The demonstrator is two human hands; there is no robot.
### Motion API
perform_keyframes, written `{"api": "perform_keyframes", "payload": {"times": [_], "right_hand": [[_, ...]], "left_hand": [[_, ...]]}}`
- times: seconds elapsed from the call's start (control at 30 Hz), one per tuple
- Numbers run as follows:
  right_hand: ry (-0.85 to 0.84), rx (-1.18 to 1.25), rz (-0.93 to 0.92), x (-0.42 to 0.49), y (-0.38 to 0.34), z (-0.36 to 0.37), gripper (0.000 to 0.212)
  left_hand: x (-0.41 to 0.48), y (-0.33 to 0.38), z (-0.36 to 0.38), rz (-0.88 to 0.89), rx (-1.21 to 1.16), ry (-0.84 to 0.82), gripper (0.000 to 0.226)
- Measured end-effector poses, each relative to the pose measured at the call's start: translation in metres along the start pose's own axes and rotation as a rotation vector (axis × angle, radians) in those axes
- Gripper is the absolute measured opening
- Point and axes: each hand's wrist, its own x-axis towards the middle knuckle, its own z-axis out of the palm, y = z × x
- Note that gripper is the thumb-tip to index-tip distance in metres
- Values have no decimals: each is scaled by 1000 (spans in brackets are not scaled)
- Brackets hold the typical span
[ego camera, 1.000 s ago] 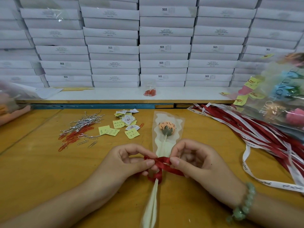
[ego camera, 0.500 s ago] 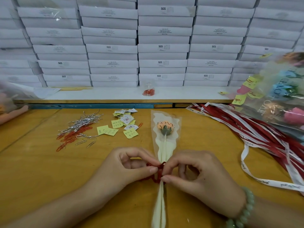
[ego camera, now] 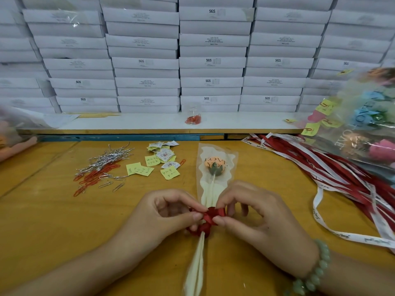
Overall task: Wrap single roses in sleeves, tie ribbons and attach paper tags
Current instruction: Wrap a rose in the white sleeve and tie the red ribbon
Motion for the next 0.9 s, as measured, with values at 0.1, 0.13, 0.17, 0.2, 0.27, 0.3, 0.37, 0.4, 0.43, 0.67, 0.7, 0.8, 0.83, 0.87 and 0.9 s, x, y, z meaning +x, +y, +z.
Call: {"api": "perform_keyframes", "payload": {"times": [0.1, 0.13, 0.17, 0.2, 0.27, 0.3, 0.37, 0.4, 0.43, 0.67, 0.7, 0.8, 0.83, 0.87, 0.9], "right_hand": [[24, 29, -14, 0, 0, 0, 15], [30, 29, -23, 0, -1, 0, 15], [38, 27, -33, 0, -1, 1, 14], [48, 24, -44, 0, -1, 1, 12], [66, 16, -67, 0, -1, 1, 10], [67, 9, -79, 0, -1, 1, 9], [47, -14, -110, -1, -3, 1, 10], [28, -28, -129, -1, -4, 1, 12], [5, -42, -147, -2, -5, 2, 13], [-89, -16, -42, -1, -3, 0, 7], [-91, -2, -34, 0, -2, 0, 6], [-89, 32, 2, 3, -1, 0, 7], [-81, 36, 23, 3, 0, 0, 8], [-72, 37, 43, 4, 0, 0, 10], [-66, 39, 58, 4, 0, 0, 12]], "left_hand": [[0, -1, -1, -11, 2, 11, 12], [0, -2, -1, -12, -1, 12, 11], [0, -2, -1, -15, -7, 15, 10], [0, -3, -2, -18, -16, 19, 11], [1, -4, -2, -27, -36, 21, 13], [1, -5, -3, -29, -46, 16, 13], [1, -5, -4, -27, -63, -12, 14], [1, -6, -4, -27, -62, -20, 14], [2, -6, -5, -30, -54, -19, 14], [1, -5, -5, -35, -6, -29, 15], [1, -4, -5, -33, 2, -30, 16], [0, -3, -4, -12, 0, -46, 14], [-1, -2, -4, -2, 8, -54, 13], [-1, -2, -4, 7, 21, -61, 12], [-2, -2, -3, 16, 31, -67, 11]]}}
